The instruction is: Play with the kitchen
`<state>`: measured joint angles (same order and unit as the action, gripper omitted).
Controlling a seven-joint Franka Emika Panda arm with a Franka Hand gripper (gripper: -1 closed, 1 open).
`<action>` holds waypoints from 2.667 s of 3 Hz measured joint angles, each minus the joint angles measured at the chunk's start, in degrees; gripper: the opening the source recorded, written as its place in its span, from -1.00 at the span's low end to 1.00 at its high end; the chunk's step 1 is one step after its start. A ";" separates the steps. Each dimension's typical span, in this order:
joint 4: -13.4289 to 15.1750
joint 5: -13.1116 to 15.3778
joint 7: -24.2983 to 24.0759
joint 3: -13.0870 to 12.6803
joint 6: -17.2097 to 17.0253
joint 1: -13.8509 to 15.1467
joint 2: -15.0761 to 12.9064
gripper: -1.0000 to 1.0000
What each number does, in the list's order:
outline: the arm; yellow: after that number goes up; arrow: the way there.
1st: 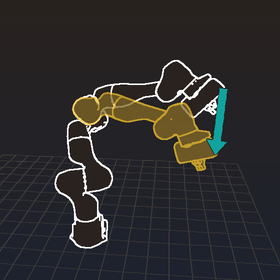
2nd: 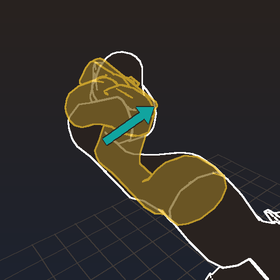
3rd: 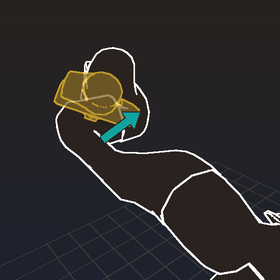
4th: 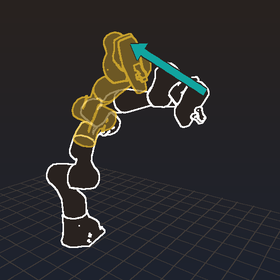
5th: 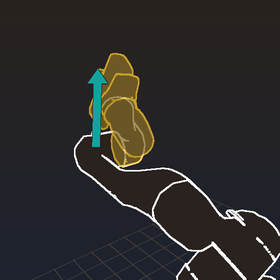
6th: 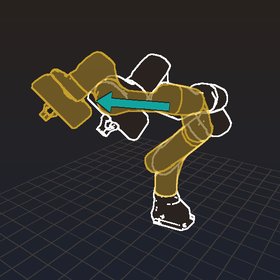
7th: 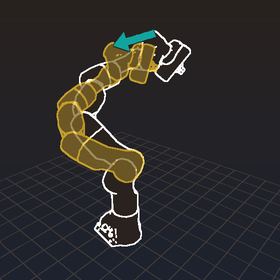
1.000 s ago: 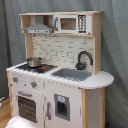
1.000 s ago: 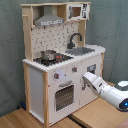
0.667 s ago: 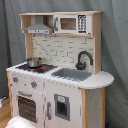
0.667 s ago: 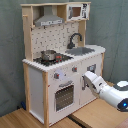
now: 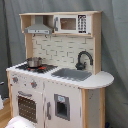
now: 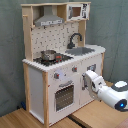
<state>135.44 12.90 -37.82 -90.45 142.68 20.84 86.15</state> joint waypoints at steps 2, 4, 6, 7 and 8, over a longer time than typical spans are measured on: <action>0.40 2.70 -12.74 -1.41 0.00 1.57 0.02 1.00; 0.80 4.44 -24.84 -4.32 0.20 4.13 0.01 1.00; 1.73 4.70 -36.01 -7.55 2.44 7.56 0.01 1.00; 2.44 4.85 -38.73 -8.27 6.63 10.42 0.05 1.00; 2.44 6.69 -38.70 -7.25 11.81 13.52 0.06 1.00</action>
<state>137.88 19.59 -76.52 -97.70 154.49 34.36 86.21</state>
